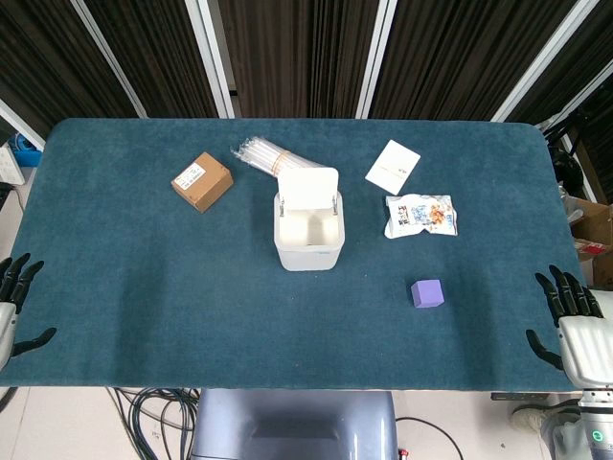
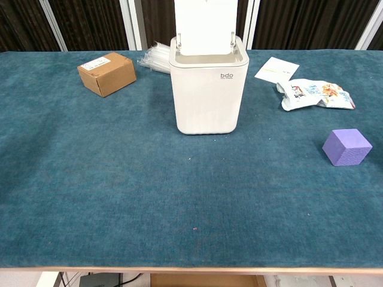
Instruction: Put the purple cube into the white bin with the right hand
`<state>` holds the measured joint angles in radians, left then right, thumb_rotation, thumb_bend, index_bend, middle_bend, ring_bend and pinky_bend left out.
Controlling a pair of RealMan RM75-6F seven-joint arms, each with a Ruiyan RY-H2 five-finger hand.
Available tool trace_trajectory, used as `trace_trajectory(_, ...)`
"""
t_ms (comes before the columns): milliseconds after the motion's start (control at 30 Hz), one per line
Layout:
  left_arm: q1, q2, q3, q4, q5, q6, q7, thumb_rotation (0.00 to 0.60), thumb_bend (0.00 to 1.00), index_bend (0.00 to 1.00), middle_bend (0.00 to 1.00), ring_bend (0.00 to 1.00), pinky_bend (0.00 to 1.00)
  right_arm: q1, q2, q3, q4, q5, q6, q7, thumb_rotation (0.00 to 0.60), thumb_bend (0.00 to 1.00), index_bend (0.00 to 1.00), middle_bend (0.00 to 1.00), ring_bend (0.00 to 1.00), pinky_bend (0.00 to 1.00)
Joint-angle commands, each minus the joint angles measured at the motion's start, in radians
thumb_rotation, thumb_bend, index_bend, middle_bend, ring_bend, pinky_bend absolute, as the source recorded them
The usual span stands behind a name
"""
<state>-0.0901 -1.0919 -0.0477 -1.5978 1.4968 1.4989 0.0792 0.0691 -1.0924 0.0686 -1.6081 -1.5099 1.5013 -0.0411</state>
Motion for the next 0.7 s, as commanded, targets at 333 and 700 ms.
trace_trajectory(333,0.001,-0.001,0.004,-0.003,0.007,0.002,0.011,0.600,0.04,0.15,0.11,0.00,0.00,0.001,0.001,-0.002,0.000,-0.001,-0.006,0.009,0.600,0.20,0.04,0.01,0.03,0.16)
trace_trajectory(700,0.000,-0.003,0.006,-0.005,0.007,-0.001,0.018,0.600,0.04,0.15,0.11,0.00,0.00,0.004,0.017,-0.010,-0.006,-0.010,-0.019,0.037,0.600,0.20,0.03,0.00,0.02,0.16)
